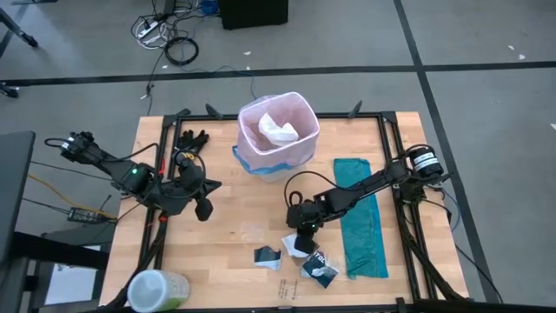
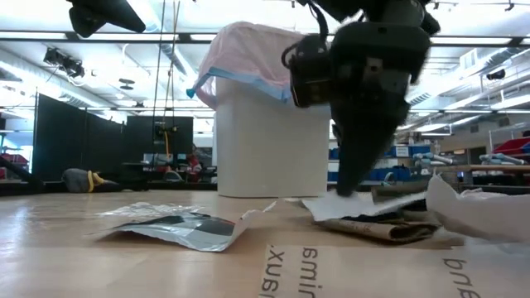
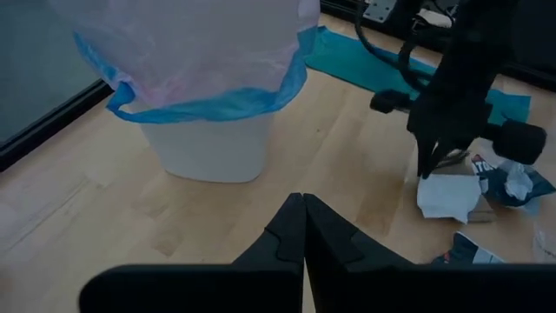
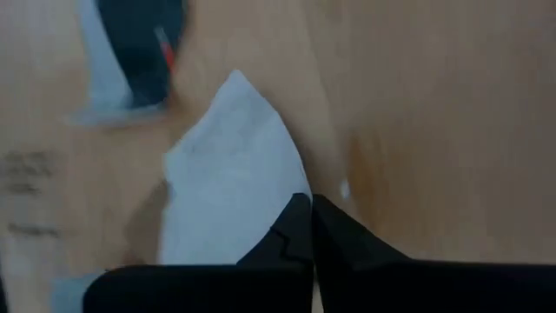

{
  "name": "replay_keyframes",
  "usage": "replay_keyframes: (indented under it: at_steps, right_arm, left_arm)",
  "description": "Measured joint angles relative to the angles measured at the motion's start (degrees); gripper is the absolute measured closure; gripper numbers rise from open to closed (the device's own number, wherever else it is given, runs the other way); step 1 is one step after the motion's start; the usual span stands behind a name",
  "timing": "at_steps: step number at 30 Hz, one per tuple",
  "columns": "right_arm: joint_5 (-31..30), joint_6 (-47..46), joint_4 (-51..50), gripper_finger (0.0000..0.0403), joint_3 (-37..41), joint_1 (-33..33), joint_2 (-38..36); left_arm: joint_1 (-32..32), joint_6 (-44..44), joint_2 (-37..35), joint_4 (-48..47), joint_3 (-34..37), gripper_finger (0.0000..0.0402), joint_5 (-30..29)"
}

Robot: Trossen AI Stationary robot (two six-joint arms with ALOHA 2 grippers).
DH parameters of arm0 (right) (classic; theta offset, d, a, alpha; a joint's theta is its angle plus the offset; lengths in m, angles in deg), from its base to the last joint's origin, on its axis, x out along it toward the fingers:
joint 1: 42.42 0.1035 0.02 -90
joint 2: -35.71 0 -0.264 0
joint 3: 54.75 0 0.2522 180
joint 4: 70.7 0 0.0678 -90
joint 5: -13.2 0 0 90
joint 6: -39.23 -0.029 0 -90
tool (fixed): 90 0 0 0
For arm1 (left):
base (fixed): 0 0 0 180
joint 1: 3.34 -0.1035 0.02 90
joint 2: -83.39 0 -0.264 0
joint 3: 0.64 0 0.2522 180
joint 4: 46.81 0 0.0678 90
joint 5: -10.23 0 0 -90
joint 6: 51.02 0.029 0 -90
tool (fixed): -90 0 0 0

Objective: Place trash/remove bag and relplace
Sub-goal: Put the white paper into the white trash bin

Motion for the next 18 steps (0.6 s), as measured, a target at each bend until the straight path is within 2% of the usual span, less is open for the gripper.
replay_keyframes:
  at_steps: [7,13,16,18]
  right_arm:
    - [-3.8,3.5,-5.4,0.0403,-7.2,-1.6,-4.6]
    - [-5.8,7.4,-8.3,0.0403,-18.5,-2.7,-9.3]
    - [-9.9,11.4,-8.8,0.0403,-24.3,-2.9,-11.2]
    - [-14.8,15.3,-10.0,0.0403,-28.6,-3.5,-12.3]
  left_arm:
    - [0.0,0.0,0.0,-0.3,0.0,0.0394,0.0]
    - [0.0,-0.1,0.0,-0.4,0.0,0.0394,0.0]
    - [0.0,-0.1,0.0,-0.4,0.0,0.0394,0.0]
    - [0.0,-0.1,0.0,-0.4,0.0,0.0394,-0.2]
